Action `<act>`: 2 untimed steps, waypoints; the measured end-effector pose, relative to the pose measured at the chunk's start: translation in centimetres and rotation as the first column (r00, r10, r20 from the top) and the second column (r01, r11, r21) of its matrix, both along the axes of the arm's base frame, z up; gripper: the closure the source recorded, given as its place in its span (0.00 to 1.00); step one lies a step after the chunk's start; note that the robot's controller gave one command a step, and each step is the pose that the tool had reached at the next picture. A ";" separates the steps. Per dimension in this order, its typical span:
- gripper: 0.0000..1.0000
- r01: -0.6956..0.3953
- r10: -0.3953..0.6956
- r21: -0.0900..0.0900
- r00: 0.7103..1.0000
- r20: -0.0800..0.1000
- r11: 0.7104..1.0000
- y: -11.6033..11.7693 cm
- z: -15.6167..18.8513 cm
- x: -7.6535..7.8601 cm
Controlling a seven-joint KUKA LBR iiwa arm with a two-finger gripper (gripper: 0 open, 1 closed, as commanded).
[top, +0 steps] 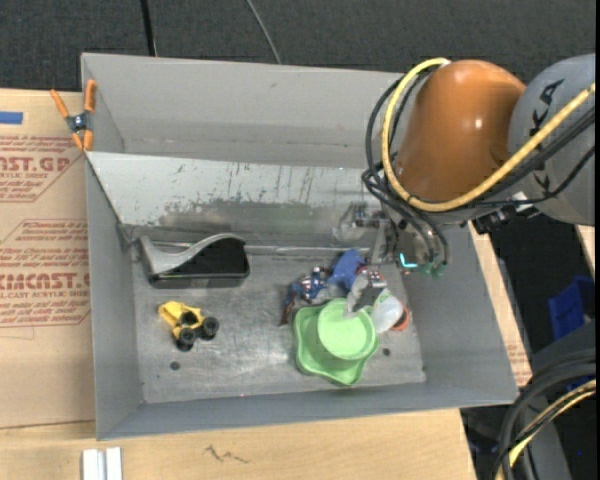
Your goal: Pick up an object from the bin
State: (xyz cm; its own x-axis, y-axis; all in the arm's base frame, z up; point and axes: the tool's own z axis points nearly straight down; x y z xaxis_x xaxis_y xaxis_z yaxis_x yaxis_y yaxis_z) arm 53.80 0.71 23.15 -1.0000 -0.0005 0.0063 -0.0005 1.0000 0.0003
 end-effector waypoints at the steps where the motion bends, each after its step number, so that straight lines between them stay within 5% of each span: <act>1: 0.00 0.000 0.000 0.000 1.000 0.008 1.000 0.0 0.4 0.2; 2: 1.00 -0.043 0.043 0.009 0.999 -0.006 0.999 -3.2 -11.0 1.4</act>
Offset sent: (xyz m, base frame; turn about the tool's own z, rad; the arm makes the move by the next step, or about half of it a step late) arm -0.0016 -0.0353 -0.1563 -0.0361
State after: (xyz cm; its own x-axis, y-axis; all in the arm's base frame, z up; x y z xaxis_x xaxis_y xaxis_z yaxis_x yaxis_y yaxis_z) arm 55.16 -2.47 12.16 -0.9990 -0.0436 0.0126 -0.0435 0.9990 0.0094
